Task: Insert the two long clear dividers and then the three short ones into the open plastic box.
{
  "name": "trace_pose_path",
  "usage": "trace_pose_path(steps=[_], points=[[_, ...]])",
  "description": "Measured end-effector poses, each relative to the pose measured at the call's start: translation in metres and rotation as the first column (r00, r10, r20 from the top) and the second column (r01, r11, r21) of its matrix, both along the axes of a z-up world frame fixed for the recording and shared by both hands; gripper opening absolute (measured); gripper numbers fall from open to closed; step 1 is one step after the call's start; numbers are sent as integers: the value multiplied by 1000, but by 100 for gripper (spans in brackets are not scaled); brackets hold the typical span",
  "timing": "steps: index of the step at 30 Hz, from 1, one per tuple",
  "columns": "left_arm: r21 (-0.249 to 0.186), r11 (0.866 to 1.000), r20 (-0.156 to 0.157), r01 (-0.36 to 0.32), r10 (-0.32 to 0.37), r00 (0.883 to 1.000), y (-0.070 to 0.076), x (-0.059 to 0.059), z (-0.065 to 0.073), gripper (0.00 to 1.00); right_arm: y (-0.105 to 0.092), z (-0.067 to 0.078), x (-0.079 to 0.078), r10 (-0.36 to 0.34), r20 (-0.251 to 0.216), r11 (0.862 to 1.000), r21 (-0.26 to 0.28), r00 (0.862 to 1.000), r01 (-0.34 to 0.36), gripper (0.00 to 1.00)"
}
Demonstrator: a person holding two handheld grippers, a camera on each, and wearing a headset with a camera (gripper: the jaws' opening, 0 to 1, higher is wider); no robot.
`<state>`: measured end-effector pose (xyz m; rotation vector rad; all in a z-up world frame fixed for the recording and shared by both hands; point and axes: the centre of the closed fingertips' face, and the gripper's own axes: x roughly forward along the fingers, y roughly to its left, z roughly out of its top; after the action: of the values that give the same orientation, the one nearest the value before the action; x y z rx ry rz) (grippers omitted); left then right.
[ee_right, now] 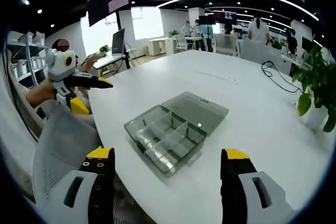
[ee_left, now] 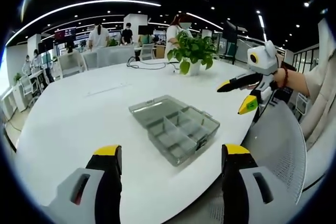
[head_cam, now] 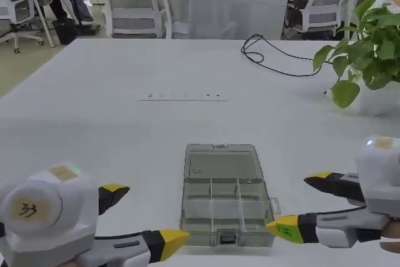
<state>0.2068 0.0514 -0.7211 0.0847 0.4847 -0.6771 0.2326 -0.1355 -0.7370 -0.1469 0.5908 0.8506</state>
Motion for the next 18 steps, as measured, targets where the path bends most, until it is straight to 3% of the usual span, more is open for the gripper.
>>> trace_pose_path(steps=[6, 18], points=[[-7, 1000, -4, -11, 11, 1000, 3, -2, 1, 82, 2, 4, -5, -7, 23, 999, 37, 1000, 6, 100], [3, 1000, -6, -6, 6, 1000, 4, -1, -1, 86, 1, 3, -7, -10, 25, 999, 41, 1000, 9, 100]])
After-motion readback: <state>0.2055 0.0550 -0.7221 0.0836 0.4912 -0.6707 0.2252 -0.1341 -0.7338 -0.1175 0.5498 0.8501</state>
